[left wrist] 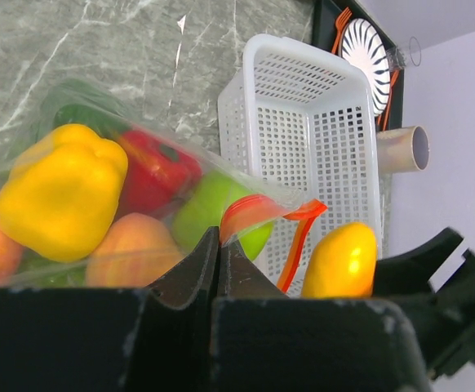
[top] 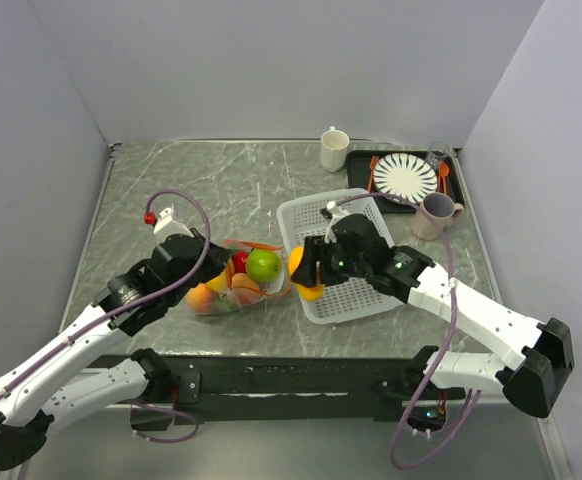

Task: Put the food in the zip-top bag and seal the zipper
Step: Place the fake fruit in the zipper food storage bag.

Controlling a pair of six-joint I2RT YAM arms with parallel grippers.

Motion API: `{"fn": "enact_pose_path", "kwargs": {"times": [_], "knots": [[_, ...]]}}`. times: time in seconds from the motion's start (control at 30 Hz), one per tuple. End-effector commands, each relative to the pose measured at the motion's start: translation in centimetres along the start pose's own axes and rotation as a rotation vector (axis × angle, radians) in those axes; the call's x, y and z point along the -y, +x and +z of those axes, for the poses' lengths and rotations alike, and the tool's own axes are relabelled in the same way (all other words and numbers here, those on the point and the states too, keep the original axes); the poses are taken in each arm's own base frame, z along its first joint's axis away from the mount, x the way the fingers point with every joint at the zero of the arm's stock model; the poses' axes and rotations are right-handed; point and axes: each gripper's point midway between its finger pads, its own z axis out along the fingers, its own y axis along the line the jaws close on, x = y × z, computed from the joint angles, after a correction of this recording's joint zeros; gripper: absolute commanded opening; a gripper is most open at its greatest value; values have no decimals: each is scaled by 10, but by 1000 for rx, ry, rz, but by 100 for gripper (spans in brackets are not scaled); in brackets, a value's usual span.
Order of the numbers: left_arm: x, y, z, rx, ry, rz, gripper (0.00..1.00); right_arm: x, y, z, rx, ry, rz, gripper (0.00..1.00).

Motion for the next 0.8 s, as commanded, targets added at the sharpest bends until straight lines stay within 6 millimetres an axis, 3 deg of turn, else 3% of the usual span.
{"fn": "enact_pose_path", "kwargs": {"times": [0.0,0.2,0.23,0.27,0.3,0.33,0.37,0.53,0.67,0.73,0.77], "knots": [[21,-10,-1,21,64,-58,1,-55,-20,-7,59,-191,23,0],[20,-9,3,15,36,-32,1,-93,-25,5,54,-245,-22,1],[20,-9,4,12,35,-29,1,-94,-20,16,11,-237,-13,2],[22,-9,5,14,42,-32,1,-105,-29,14,7,-256,-23,1],[24,-8,5,11,51,-29,1,-111,-23,19,-22,-253,-46,1],[27,-6,6,-2,62,-28,1,-108,-18,35,-56,-224,-52,2],[30,-5,6,-8,73,-26,1,-116,-26,37,-48,-221,-62,2],[40,-2,3,-44,106,-33,1,-108,-22,82,-79,-153,-58,3],[46,-14,-8,-11,134,-74,1,-102,-10,101,-125,-117,-41,9],[54,-23,-16,5,158,-90,1,-113,-10,105,-122,-180,-35,10],[56,-27,-19,15,162,-102,1,-118,-9,105,-126,-197,-43,21]]}}
